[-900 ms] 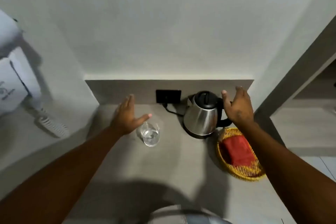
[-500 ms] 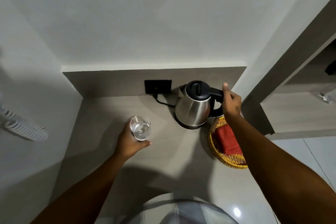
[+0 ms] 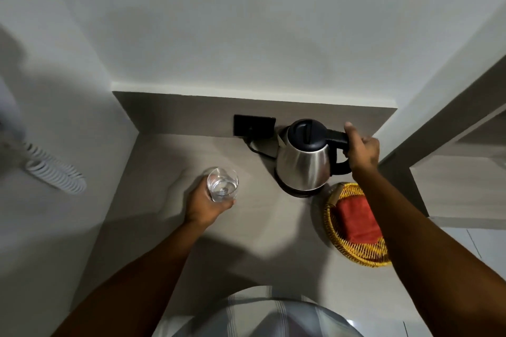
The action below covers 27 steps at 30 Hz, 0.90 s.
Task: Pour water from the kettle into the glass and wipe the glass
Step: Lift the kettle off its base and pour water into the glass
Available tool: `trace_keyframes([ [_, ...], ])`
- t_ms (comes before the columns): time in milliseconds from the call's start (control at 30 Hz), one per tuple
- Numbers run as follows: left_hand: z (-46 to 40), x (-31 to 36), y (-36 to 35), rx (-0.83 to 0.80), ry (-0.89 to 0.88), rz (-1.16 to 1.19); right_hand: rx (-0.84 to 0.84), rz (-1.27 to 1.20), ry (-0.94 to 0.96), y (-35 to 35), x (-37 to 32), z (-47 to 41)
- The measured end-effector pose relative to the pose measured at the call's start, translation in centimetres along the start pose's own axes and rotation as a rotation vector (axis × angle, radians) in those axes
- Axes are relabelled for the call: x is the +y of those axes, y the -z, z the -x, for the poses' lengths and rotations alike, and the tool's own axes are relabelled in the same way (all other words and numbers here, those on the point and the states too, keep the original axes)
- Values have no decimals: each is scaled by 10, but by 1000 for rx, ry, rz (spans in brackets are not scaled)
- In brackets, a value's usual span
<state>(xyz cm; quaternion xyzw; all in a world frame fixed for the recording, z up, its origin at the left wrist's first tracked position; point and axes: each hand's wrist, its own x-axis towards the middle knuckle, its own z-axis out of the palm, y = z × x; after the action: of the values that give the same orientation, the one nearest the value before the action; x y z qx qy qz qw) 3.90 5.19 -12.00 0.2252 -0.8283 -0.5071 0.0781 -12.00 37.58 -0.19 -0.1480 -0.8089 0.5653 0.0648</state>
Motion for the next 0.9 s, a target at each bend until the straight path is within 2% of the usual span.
trace_keyframes([
  [233, 3, 4, 5, -7, 4, 0, -256, 369, 517, -33, -81, 16],
  [533, 6, 6, 7, -15, 18, 8, -486, 718, 836, -89, -124, 65],
  [900, 10, 4, 9, -9, 13, 10, -413, 969, 1129, -122, -143, 89],
])
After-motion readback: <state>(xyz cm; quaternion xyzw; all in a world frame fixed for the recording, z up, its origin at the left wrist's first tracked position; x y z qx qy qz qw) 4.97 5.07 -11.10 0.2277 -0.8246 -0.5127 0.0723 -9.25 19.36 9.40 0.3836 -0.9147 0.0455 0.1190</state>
